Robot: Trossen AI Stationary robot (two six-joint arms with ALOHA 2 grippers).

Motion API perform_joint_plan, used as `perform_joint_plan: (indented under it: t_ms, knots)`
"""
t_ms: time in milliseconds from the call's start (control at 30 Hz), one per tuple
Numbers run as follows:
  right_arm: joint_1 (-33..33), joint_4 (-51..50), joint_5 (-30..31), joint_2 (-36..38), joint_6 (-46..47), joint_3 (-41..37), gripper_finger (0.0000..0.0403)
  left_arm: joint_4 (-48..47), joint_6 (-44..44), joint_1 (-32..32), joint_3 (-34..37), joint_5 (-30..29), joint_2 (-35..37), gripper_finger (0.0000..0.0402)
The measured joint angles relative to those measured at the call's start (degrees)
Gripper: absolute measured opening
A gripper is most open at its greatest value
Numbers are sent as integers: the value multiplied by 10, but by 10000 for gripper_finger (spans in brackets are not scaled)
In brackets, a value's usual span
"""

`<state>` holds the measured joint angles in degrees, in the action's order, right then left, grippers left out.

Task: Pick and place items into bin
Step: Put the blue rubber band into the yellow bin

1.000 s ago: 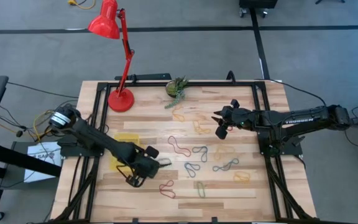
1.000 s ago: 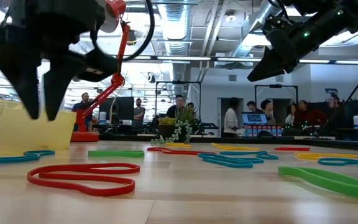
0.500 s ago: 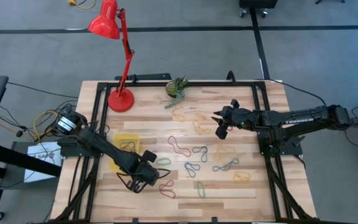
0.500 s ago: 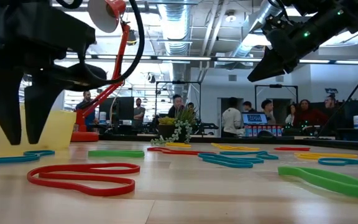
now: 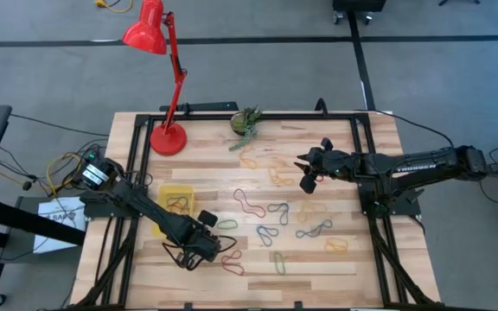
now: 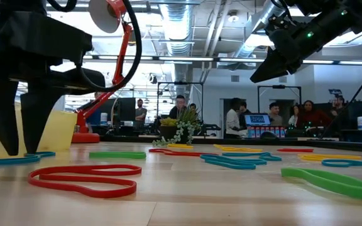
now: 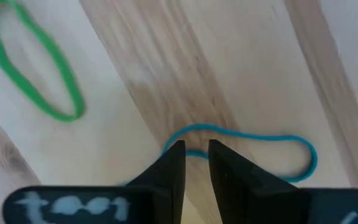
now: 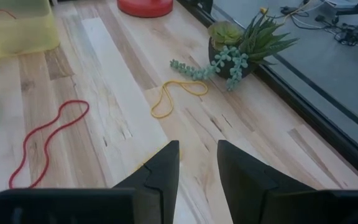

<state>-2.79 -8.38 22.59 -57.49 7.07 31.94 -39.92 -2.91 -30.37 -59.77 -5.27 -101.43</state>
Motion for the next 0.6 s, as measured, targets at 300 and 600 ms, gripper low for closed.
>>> perform_joint_plan:
  t_ms: [300,600]
  knots:
    - [0,1,0,0,0,0,102,4,41,4,0,-32,0,61]
    - [0,1,0,0,0,0,102,4,69,10,0,-21,0,61]
